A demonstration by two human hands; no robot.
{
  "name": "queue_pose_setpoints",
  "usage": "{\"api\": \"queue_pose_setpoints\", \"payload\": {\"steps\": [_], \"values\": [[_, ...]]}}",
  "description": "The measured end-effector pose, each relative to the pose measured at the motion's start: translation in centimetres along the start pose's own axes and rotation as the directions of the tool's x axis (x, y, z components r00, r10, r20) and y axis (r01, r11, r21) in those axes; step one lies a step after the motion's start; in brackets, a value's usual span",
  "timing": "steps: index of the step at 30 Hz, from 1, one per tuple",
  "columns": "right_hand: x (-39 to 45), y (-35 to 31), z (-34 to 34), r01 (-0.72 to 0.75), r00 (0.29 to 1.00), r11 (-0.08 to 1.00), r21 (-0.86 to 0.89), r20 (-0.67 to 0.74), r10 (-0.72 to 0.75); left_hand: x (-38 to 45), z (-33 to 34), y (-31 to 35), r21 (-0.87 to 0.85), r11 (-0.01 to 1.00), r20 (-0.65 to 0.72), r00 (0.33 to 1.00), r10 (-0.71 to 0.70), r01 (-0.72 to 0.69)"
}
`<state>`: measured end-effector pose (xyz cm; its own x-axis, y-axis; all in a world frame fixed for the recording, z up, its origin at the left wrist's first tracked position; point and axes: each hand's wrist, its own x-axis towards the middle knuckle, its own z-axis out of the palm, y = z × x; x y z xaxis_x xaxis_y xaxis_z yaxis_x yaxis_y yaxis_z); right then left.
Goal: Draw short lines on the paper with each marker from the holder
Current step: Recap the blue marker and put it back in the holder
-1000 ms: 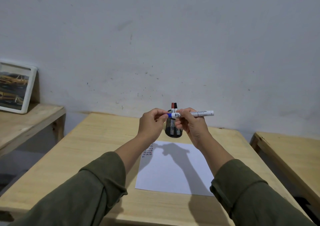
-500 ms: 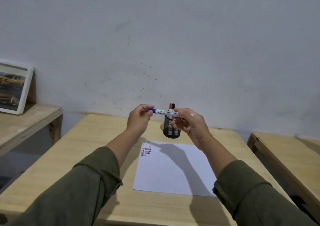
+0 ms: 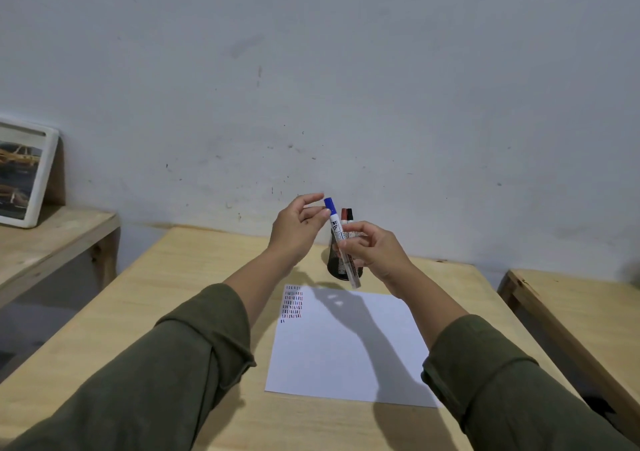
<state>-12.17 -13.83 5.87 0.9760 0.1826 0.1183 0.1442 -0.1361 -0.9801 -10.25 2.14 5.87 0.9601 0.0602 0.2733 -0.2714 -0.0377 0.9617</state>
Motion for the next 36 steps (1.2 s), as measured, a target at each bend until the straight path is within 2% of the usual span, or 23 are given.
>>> {"api": "queue_pose_setpoints", "payload": {"steps": [1, 3, 5, 8, 12, 14, 18, 22, 28, 36], "values": [[0.4, 0.1, 0.0, 0.007, 1.0, 1.0, -0.026, -0.03, -0.008, 0.3, -0.3, -0.8, 0.054, 0.998, -0.012, 1.0, -0.012, 0.013], [1.5, 0.3, -0.4, 0.014, 0.994, 0.998, -0.069, -0.108, -0.021, 0.4, -1.3, -2.8, 0.267, 0.962, -0.028, 0.999, -0.044, 0.05], [2.9, 0.8, -1.1, 0.027, 0.982, 0.993, -0.119, -0.184, -0.049, 0.2, -2.6, -5.7, 0.436, 0.894, -0.017, 0.994, -0.11, 0.106], [5.2, 1.4, -2.1, 0.035, 0.952, 0.982, -0.188, -0.291, -0.09, -0.5, -4.7, -10.2, 0.602, 0.771, -0.049, 0.974, -0.222, 0.206], [7.5, 1.3, -2.6, 0.043, 0.92, 0.972, -0.232, -0.369, -0.129, -1.2, -5.2, -13.8, 0.791, 0.593, -0.058, 0.983, -0.175, 0.152], [8.6, 1.1, -2.5, 0.042, 0.91, 0.956, -0.291, -0.384, -0.157, -1.2, -5.0, -14.3, 0.825, 0.552, -0.052, 0.989, -0.138, 0.12], [10.2, 0.9, -1.8, 0.013, 0.916, 0.924, -0.383, -0.366, -0.165, -1.2, -5.0, -14.6, 0.84, 0.535, -0.038, 0.993, -0.114, 0.094], [11.1, 1.0, -1.6, 0.005, 0.923, 0.903, -0.43, -0.346, -0.17, -1.2, -5.0, -14.9, 0.835, 0.543, -0.04, 0.994, -0.1, 0.088], [11.1, 2.8, -1.6, -0.059, 0.944, 0.807, -0.587, -0.296, -0.146, -1.3, -4.9, -14.9, 0.841, 0.534, -0.046, 0.995, -0.093, 0.089], [11.7, 4.7, -1.6, -0.11, 0.949, 0.739, -0.664, -0.292, -0.122, -1.2, -4.8, -14.8, 0.834, 0.542, -0.052, 0.994, -0.1, 0.098]]}}
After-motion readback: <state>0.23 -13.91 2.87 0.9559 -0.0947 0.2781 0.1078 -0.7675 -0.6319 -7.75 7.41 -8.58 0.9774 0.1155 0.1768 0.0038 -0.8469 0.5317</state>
